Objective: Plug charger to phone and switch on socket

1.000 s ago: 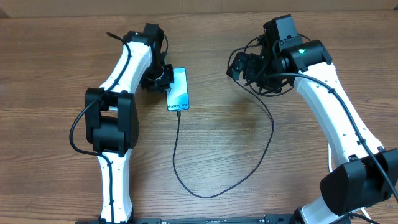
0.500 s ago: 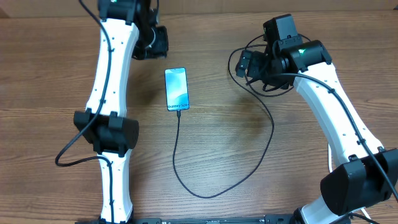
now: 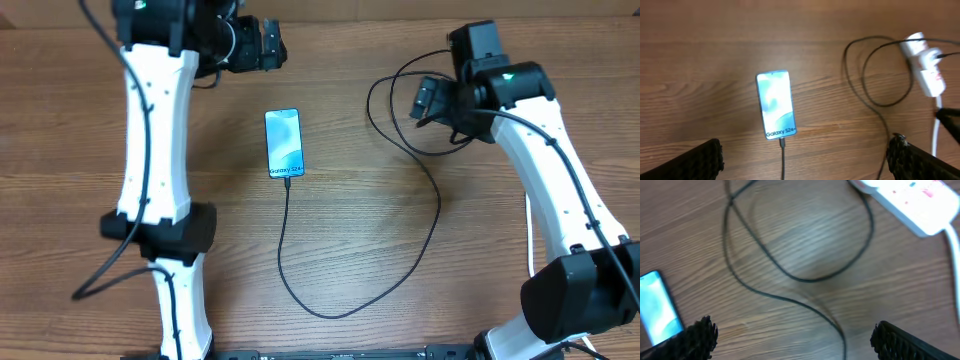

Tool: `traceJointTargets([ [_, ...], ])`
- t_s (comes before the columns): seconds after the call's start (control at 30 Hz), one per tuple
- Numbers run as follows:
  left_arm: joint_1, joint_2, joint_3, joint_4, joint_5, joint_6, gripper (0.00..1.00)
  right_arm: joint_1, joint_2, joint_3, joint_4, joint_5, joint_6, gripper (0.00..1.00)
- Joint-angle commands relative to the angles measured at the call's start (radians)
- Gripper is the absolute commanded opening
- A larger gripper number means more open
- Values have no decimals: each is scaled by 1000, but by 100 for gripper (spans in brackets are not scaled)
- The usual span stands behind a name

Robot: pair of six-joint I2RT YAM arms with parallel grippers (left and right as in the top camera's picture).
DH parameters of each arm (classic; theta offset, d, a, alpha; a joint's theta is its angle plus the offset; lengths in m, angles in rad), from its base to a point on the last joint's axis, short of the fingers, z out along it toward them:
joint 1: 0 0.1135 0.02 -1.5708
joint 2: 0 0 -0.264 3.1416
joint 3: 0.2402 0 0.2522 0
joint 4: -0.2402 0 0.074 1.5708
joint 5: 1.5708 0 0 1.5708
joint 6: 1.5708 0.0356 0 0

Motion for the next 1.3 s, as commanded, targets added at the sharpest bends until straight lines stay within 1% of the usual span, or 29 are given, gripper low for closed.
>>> traceJointTargets([
  [0.0,-9,-173,-29,-3,46,31,100,-39,-41,-4,-19,19,1,100],
  [0.03,-13,-241,-81,-3,59,40,100,-59,-41,-4,-25,19,1,100],
  [0.2,-26,-417,-270,-3,19,53,100,-94,-41,-4,-26,18,1,100],
  [0.4,-26,-556,-463,-2,-38,52,100,-97,-41,-4,2,37,0,100],
  [0.47,-26,-568,-497,-3,-65,53,100,-97,-41,-4,28,58,0,100],
  [0.67,-26,-560,-568,-2,-82,53,100,-129,-41,-4,97,167,-4,100],
  [0.8,-26,-550,-600,-2,-93,53,100,-193,-40,-4,156,237,-8,100],
  [0.93,-26,-546,-611,-2,-93,53,100,-284,-26,-4,241,243,-30,100],
  [1.03,-26,-546,-611,-2,-92,53,100,-338,5,-5,272,242,-29,100],
  [1.13,-26,-546,-611,-2,-92,53,100,-378,51,-5,276,185,-37,100],
  [1.2,-26,-546,-611,-2,-92,53,100,-397,91,-5,277,97,-88,100],
  [1.27,-26,-546,-611,-2,-92,53,100,-410,129,-5,273,24,-105,100],
])
